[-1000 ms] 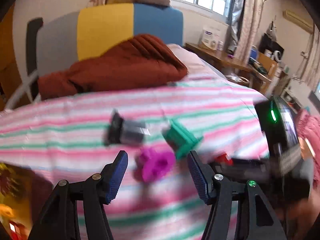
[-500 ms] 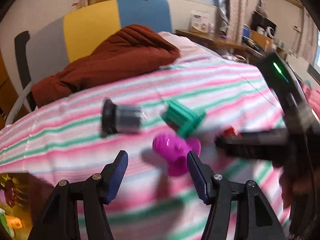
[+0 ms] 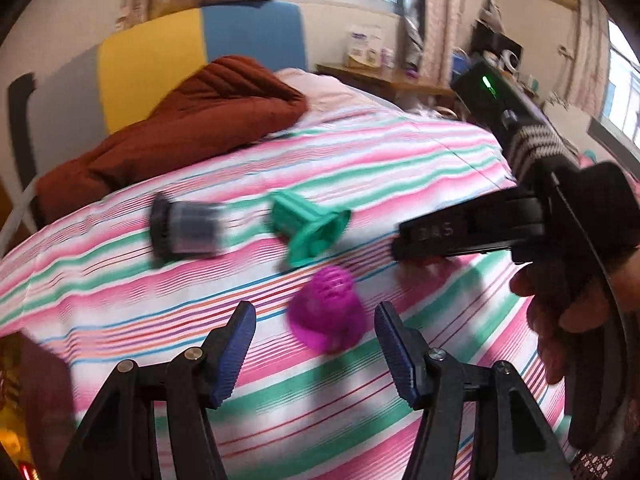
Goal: Organize rigid objects
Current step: 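Grasp the magenta cup with the left tool while the right tool holds the puzzle piece, then lift the magenta cup toward the gold tray with the left tool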
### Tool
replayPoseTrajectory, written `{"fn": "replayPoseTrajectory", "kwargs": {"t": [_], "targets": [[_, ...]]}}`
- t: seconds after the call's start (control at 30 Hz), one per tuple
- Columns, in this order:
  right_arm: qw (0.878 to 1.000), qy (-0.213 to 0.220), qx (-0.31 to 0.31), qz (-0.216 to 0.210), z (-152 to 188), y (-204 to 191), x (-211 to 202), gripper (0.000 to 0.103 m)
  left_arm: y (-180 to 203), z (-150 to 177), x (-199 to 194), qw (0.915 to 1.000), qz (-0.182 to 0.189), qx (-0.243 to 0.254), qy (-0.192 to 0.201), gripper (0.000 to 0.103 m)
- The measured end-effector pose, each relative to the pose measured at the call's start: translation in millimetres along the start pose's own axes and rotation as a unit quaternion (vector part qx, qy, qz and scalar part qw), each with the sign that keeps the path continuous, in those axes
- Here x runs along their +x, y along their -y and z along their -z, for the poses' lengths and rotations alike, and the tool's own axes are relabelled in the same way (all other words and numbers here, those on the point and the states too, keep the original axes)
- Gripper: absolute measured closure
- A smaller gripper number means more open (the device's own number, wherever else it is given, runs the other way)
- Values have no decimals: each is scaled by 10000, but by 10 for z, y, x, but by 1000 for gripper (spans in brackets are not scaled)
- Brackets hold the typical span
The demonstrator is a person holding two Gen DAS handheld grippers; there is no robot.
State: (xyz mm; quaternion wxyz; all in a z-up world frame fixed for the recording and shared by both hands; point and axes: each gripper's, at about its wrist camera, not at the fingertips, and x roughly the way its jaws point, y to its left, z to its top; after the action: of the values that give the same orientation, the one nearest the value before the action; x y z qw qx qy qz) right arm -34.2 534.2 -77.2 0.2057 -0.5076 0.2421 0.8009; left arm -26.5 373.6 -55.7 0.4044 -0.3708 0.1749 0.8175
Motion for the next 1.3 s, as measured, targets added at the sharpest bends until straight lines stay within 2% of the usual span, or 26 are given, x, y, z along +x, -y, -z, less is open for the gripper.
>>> {"fn": "replayPoseTrajectory", "kwargs": {"t": [0.07,0.2,0.23,0.27,0.33,0.47,0.73,0.87,1.03,1.13,1.3], "targets": [[10000,-5,-55,48,7,-28,4,53,45,-44,96,9999,-82,-17,-108,41],[9999,-5,-98,58,36,1,-18,53,0,-90,194,9993,175,-326,-107,44],[9999,-5,-109,62,30,-11,-4,53,-7,-80,237,9993,162,-289,-187,58],[9999,-5,-125,69,20,-24,10,53,-23,-59,284,9992,92,-239,-297,65],[9999,-4,-144,80,12,-29,16,53,-66,-6,320,9989,129,-281,-344,70],[9998,-2,-159,80,-6,-31,25,53,-192,103,199,9985,264,-432,-184,71],[9996,36,-284,78,-2,-75,7,53,-472,470,-120,9960,103,-883,-37,70],[9981,22,-590,-160,59,-194,-24,53,-514,645,-294,9960,63,-886,35,70],[9885,-101,-1309,-745,176,-532,-4,53,-403,858,-563,9989,-172,-423,135,71],[9809,-176,-1630,-1051,264,-681,-3,53,-339,886,-766,9989,-54,-292,354,71],[9718,-92,-2046,-1171,376,-827,-54,53,-341,924,-1026,9975,84,-396,571,71]]}}
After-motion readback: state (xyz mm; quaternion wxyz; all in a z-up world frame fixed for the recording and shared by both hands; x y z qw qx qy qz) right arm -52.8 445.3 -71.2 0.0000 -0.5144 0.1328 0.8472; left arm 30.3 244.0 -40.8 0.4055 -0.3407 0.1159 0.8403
